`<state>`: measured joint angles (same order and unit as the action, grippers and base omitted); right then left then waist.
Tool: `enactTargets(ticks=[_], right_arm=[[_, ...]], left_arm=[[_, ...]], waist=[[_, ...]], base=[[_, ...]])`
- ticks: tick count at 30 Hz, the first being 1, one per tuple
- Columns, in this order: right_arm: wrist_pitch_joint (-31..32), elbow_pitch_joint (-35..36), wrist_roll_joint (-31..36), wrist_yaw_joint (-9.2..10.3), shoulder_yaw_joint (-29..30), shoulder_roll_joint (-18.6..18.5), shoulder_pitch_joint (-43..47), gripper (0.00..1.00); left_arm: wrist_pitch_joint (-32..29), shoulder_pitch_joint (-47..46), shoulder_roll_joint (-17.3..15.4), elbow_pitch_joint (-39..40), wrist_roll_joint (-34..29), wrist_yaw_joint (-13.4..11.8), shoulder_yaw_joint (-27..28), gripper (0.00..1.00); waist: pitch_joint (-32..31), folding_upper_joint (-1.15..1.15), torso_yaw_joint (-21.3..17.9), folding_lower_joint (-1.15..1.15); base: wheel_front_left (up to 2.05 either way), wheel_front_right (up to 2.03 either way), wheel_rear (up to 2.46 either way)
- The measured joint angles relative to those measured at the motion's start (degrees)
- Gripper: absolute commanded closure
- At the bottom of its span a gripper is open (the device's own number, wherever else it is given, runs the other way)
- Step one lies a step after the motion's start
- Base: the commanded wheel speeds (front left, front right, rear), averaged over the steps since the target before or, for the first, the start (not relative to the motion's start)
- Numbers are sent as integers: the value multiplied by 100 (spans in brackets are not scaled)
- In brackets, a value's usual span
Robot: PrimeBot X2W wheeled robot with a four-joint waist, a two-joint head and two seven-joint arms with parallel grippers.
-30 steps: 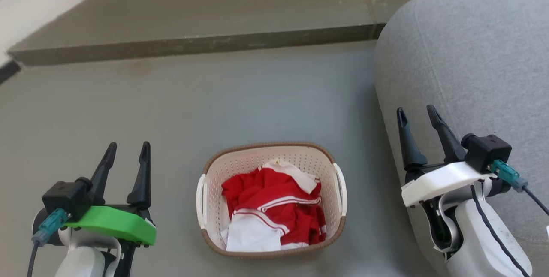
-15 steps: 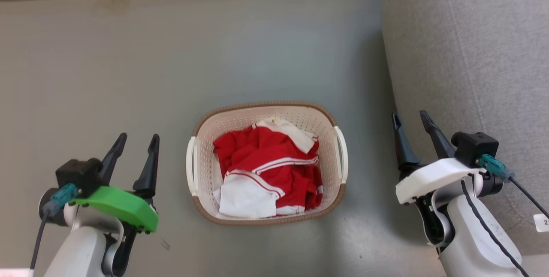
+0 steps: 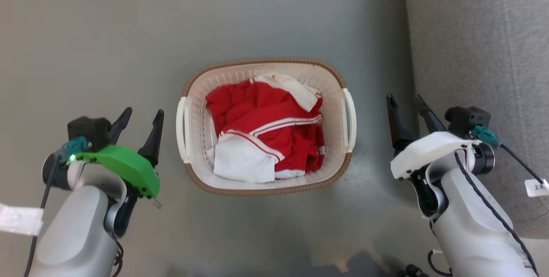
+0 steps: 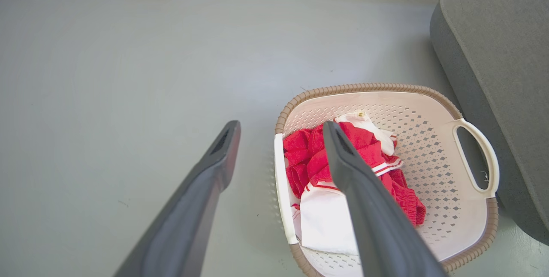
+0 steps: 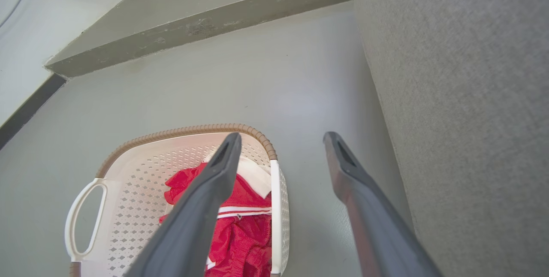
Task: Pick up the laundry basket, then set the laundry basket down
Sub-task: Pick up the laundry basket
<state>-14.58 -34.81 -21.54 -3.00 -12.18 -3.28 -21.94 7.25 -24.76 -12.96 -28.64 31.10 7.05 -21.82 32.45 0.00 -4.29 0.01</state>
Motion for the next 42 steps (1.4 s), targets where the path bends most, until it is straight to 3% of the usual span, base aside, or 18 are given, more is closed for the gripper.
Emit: enactTargets(ticks=[11,26,42], right_arm=[[209,-917,64,-1,-483,-1,-952,0],[453,-1637,-470,8,-1043,-23,-2018,0],[447,-2058,-1085,7,-1521,-30,-2433,0]], left_arm=[[-301,-956,164,-486,177,2,-557,0],[-647,-1909,170,-1213,560,7,-1055,0],[-610,-2302,223,-1586,1025,48,-1613,3]], waist=[[910,0,53,0],[2070,0,179,0],[2481,0,279,0]], base=[[0,0,0],[0,0,0],[0,0,0]])
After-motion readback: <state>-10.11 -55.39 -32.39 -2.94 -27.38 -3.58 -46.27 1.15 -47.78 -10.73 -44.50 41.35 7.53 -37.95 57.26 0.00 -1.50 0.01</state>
